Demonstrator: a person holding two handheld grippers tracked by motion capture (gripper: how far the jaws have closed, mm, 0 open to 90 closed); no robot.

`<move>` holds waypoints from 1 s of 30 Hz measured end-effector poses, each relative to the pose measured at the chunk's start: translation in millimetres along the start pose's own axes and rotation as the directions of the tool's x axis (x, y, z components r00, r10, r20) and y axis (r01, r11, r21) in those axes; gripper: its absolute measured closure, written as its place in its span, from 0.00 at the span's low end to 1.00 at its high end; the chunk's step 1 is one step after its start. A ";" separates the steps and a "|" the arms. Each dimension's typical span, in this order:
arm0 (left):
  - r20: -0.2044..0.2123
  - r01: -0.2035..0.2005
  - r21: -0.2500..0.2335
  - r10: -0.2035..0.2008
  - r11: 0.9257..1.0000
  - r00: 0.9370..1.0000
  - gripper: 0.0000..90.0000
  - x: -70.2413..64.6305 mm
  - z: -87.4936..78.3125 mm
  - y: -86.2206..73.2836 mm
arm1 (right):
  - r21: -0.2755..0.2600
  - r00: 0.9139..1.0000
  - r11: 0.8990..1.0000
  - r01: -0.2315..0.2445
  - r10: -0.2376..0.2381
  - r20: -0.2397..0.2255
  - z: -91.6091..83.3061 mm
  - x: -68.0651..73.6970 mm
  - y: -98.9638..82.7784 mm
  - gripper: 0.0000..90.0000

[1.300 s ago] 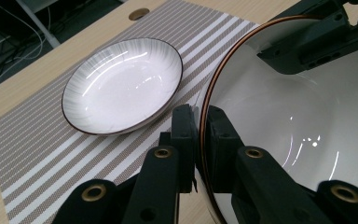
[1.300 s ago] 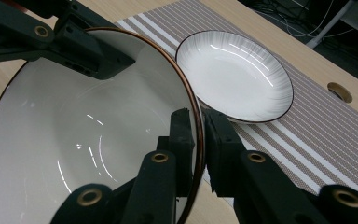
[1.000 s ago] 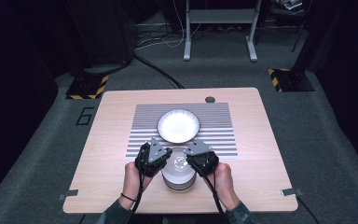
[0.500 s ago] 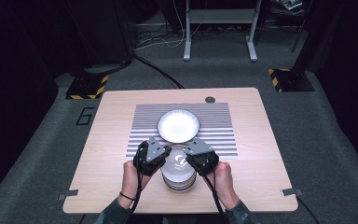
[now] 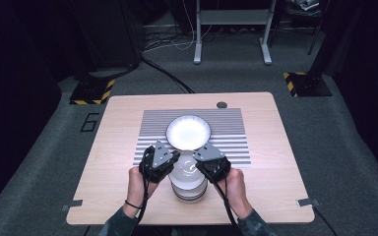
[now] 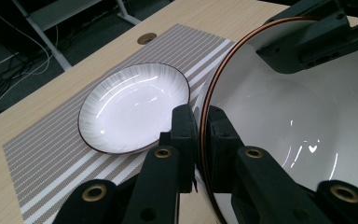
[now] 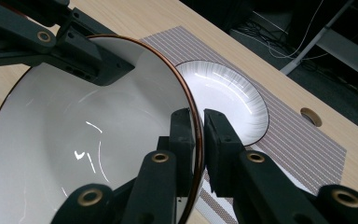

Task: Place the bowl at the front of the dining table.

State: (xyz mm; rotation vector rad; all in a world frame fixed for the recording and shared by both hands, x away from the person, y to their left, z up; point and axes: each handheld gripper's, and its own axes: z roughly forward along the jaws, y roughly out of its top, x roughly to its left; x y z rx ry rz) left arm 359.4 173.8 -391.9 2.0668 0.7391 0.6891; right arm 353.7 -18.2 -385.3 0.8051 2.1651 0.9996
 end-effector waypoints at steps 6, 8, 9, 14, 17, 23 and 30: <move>-0.003 -0.006 -0.006 0.006 1.000 1.000 0.93 2.2 -3.6 7.3 | -0.013 1.000 1.000 0.005 -0.005 0.007 -3.6 -3.0 5.3 0.91; -0.005 -0.017 -0.007 0.017 1.000 1.000 0.93 3.2 -4.8 9.4 | -0.017 1.000 1.000 0.001 -0.001 0.006 -5.3 -3.8 7.3 0.91; -0.004 -0.010 -0.009 0.010 1.000 1.000 0.93 3.0 -5.2 10.2 | -0.016 1.000 1.000 0.001 0.000 0.007 -6.1 -4.1 8.3 0.91; -0.011 -0.014 -0.013 0.014 1.000 1.000 0.93 5.6 -5.0 15.8 | -0.023 1.000 1.000 0.004 -0.003 0.013 -6.7 -7.6 13.2 0.91; -0.012 -0.014 -0.015 0.014 1.000 1.000 0.93 7.3 -5.5 19.3 | -0.021 1.000 1.000 0.006 -0.006 0.013 -7.5 -9.8 16.5 0.91; -0.015 -0.023 -0.022 0.022 1.000 1.000 0.93 11.4 -7.0 26.9 | -0.032 1.000 0.999 0.004 -0.004 0.021 -9.3 -13.9 22.4 0.91; -0.012 -0.017 -0.030 0.017 0.999 1.000 0.93 18.6 -5.0 32.7 | -0.030 0.999 0.999 0.012 -0.011 0.035 -7.7 -18.0 30.1 0.91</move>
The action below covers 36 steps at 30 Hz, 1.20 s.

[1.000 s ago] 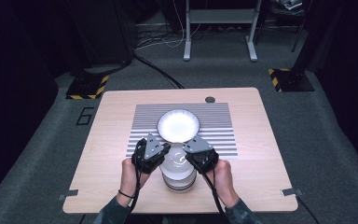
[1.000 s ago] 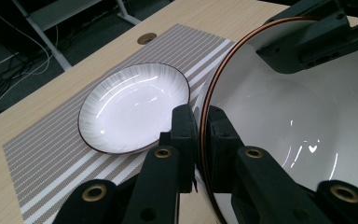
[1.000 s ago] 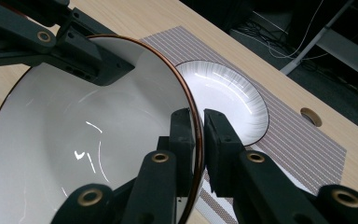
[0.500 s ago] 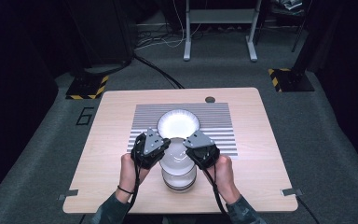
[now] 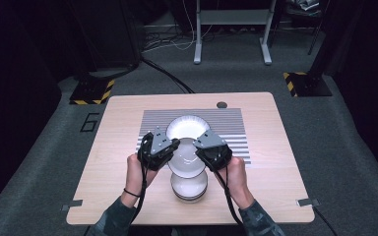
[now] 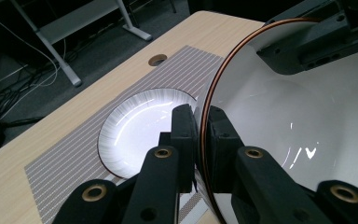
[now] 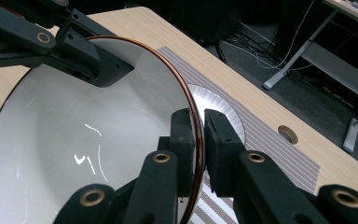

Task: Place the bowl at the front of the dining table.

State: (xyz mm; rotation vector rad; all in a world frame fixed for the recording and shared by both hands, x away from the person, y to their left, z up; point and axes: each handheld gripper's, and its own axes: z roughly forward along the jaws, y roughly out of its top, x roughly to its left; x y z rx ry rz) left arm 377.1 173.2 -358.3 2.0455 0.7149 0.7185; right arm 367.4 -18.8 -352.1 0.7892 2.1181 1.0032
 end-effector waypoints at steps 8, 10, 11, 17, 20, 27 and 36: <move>-0.002 -0.006 -0.001 0.006 1.000 1.000 0.93 7.0 5.2 5.6 | 0.000 1.000 1.000 0.000 0.000 0.011 5.7 -6.1 5.4 0.92; 0.001 -0.004 0.000 0.004 1.000 1.000 0.93 9.4 7.6 6.5 | 0.002 1.000 1.000 -0.002 0.002 0.010 7.5 -7.7 6.1 0.92; 0.002 -0.005 0.000 0.005 1.000 1.000 0.93 10.4 9.1 6.7 | 0.002 1.000 1.000 -0.001 0.001 0.011 8.8 -8.6 6.2 0.92; 0.001 -0.009 0.006 0.009 1.000 1.000 0.93 16.9 17.0 8.5 | 0.010 1.000 1.000 -0.009 0.009 0.017 17.5 -13.4 7.3 0.92; -0.001 -0.010 0.004 0.010 1.000 1.000 0.93 19.8 19.9 9.2 | 0.012 1.000 1.000 -0.011 0.011 0.019 20.9 -15.3 8.6 0.92; -0.008 -0.017 0.008 0.017 1.000 1.000 0.92 27.1 27.4 10.9 | 0.010 1.000 1.000 -0.021 0.020 0.016 31.3 -21.1 10.4 0.92; -0.012 -0.008 0.019 0.009 1.000 1.000 0.92 37.1 44.1 9.6 | 0.030 1.000 0.999 -0.022 0.022 0.019 48.8 -29.5 11.4 0.92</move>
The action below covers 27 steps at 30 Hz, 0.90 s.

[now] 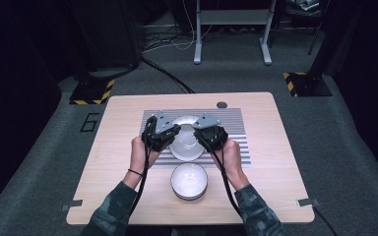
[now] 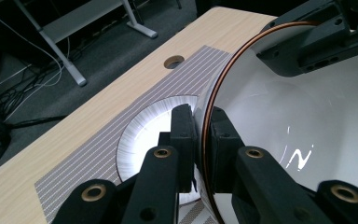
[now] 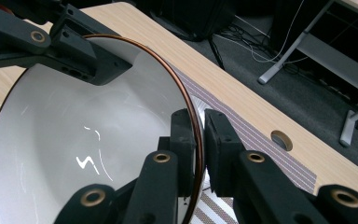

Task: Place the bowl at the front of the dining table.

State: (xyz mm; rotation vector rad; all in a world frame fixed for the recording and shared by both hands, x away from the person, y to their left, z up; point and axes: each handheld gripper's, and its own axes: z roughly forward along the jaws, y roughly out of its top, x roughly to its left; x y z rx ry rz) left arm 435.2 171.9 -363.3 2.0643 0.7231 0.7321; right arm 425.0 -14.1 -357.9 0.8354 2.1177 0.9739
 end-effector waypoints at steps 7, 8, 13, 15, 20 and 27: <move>-0.005 0.012 0.018 -0.012 1.000 1.000 0.92 9.5 9.2 -0.6 | 0.021 1.000 1.000 -0.014 0.014 0.000 15.4 -3.4 3.1 0.91; -0.006 0.014 0.020 -0.014 1.000 1.000 0.92 11.0 10.5 -0.8 | 0.022 1.000 1.000 -0.013 0.013 0.000 16.9 -3.9 3.5 0.91; -0.005 0.020 0.031 -0.020 0.999 1.000 0.92 14.4 17.0 -2.1 | 0.028 1.000 0.999 -0.029 0.029 -0.004 25.3 -5.7 2.8 0.91; -0.004 0.019 0.035 -0.018 0.999 1.000 0.92 15.5 19.5 -2.8 | 0.036 1.000 0.999 -0.028 0.028 -0.004 28.0 -6.3 2.3 0.91; 0.004 0.026 0.046 -0.026 0.999 1.000 0.92 17.1 27.5 -3.8 | 0.054 1.000 0.998 -0.026 0.026 -0.001 34.2 -9.3 0.1 0.92; 0.007 0.040 0.064 -0.040 0.997 0.999 0.92 22.5 37.0 -6.9 | 0.068 0.999 0.997 -0.033 0.034 -0.011 45.6 -12.7 -2.0 0.92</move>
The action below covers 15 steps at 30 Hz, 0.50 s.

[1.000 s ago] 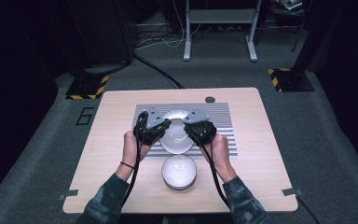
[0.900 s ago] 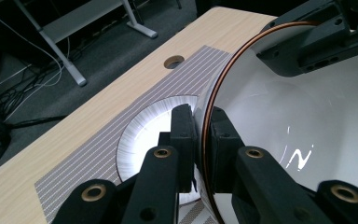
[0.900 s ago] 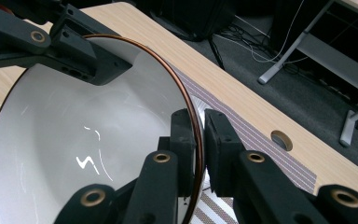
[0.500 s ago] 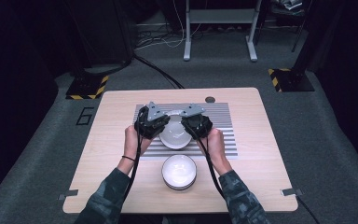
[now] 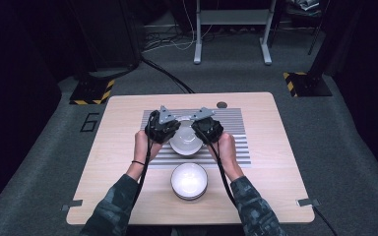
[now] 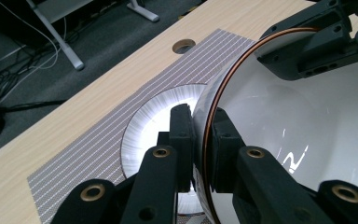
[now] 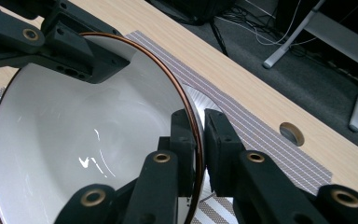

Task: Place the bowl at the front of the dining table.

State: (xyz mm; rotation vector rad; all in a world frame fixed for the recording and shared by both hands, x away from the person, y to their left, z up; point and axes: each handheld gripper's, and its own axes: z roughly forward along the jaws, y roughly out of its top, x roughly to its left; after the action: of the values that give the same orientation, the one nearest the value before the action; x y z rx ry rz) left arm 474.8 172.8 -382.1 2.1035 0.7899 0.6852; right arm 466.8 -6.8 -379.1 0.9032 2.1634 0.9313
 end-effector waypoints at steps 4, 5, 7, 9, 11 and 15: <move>0.007 0.014 0.006 -0.014 1.000 1.000 0.91 2.1 6.3 -0.7 | 0.016 1.000 1.000 -0.012 0.012 0.002 5.2 -1.9 -0.1 0.92; 0.008 0.014 0.010 -0.015 1.000 1.000 0.91 2.4 8.0 -1.2 | 0.023 1.000 1.000 -0.015 0.015 0.002 6.3 -2.0 -0.5 0.92; 0.006 0.017 0.013 -0.017 1.000 1.000 0.91 2.7 11.2 -2.1 | 0.031 1.000 0.999 -0.015 0.015 0.003 9.6 -2.8 -1.5 0.92; 0.002 0.018 0.022 -0.018 1.000 1.000 0.91 3.4 13.2 -3.9 | 0.035 1.000 0.999 -0.016 0.016 -0.001 13.2 -3.9 -2.0 0.92; 0.006 0.019 0.032 -0.019 0.999 1.000 0.91 5.1 16.5 -5.7 | 0.044 1.000 0.999 -0.019 0.019 -0.001 17.2 -3.0 -3.4 0.92; 0.001 0.020 0.038 -0.020 0.999 1.000 0.91 7.5 22.1 -6.5 | 0.056 1.000 0.998 -0.018 0.018 -0.006 24.9 -4.9 -3.9 0.92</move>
State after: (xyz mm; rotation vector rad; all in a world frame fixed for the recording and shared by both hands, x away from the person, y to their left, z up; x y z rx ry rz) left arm 492.9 171.1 -398.1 2.1276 0.8280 0.6622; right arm 486.7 -3.6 -395.0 0.9491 2.2001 0.8867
